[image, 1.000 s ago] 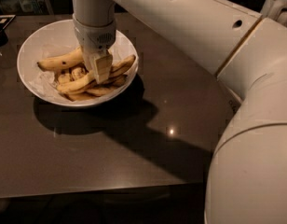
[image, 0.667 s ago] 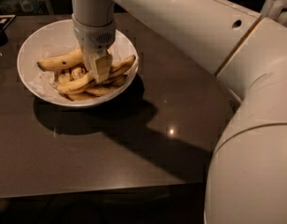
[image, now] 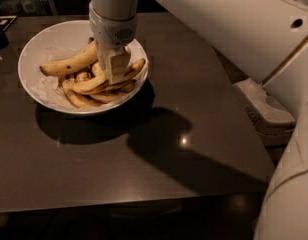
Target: Pick banana from white bowl
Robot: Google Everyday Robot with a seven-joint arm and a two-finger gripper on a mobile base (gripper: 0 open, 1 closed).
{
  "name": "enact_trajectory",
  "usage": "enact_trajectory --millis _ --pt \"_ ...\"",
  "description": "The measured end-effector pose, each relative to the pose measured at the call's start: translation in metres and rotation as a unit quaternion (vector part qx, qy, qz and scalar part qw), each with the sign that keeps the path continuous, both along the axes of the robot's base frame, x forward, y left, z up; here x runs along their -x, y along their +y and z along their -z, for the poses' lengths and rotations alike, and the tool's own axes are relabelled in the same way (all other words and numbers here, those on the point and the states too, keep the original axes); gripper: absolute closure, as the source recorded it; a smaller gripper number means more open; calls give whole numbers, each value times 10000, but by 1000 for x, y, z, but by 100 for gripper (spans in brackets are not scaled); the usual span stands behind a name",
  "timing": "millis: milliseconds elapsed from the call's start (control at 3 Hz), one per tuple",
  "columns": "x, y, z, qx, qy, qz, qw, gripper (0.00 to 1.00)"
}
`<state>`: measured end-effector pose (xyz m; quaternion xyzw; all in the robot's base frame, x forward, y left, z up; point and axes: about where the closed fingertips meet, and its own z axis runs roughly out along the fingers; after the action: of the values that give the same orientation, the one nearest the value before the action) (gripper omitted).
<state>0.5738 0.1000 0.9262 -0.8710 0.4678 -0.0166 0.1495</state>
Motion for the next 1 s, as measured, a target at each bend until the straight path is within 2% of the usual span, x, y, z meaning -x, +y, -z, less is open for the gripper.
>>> enact_trajectory --millis 333,667,1000 --pt "18 -18 -31 -674 -203 398 9967 100" --pt "33 -37 -56 -1364 -416 674 9875 100" --pt "52 -53 -79 -1841 -611 848 9773 100"
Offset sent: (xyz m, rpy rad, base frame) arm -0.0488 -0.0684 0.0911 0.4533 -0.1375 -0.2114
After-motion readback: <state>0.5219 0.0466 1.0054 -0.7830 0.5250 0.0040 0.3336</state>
